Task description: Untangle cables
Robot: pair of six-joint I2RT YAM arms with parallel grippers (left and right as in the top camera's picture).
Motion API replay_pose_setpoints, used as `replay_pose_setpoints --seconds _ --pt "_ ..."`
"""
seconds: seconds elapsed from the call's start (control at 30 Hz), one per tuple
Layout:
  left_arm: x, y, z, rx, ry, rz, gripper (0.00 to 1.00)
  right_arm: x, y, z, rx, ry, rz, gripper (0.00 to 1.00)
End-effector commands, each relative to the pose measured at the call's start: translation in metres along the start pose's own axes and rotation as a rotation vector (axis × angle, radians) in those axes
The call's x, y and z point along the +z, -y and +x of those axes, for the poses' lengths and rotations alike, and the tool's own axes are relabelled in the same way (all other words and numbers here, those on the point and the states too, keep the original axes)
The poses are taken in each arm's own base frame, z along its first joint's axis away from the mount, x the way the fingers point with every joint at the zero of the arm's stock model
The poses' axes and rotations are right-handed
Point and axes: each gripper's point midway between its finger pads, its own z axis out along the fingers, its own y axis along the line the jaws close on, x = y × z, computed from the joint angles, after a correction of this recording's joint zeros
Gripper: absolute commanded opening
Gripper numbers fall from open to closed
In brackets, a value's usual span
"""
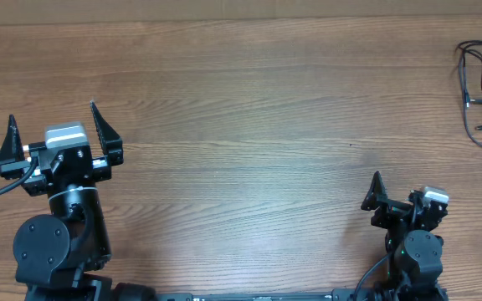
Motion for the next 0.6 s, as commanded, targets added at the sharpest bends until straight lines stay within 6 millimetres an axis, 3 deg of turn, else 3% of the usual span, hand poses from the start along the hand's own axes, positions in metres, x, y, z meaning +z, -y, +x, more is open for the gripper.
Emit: replay_pose_setpoints --seconds 0.0,0.17,0.3,0.37,0.57 --pt "-0.001 -0.005 0.001 0.007 -0.006 -0.021 1.0 0.0 0.004 0.003 -0.013 -0.008 0.023 1.0" --pt "-0.001 -0.002 0.009 -0.037 -0.033 -0.012 1.0 0.0 0.004 0.003 -0.013 -0.008 0.023 1.0" --pt "-0.009 -0.047 0.026 0.31 -0.173 -0.254 1.0 0.0 0.004 0.003 -0.013 -0.008 0.024 1.0" --pt "-0.012 -0.054 0.037 0.364 -0.232 -0.285 1.0 0.0 0.004 0.003 -0.013 -0.008 0.023 1.0" --pt "-0.019 -0.047 0.071 0.479 -0.371 -0.226 1.0 0.0 0.004 0.003 -0.013 -0.008 0.024 1.0"
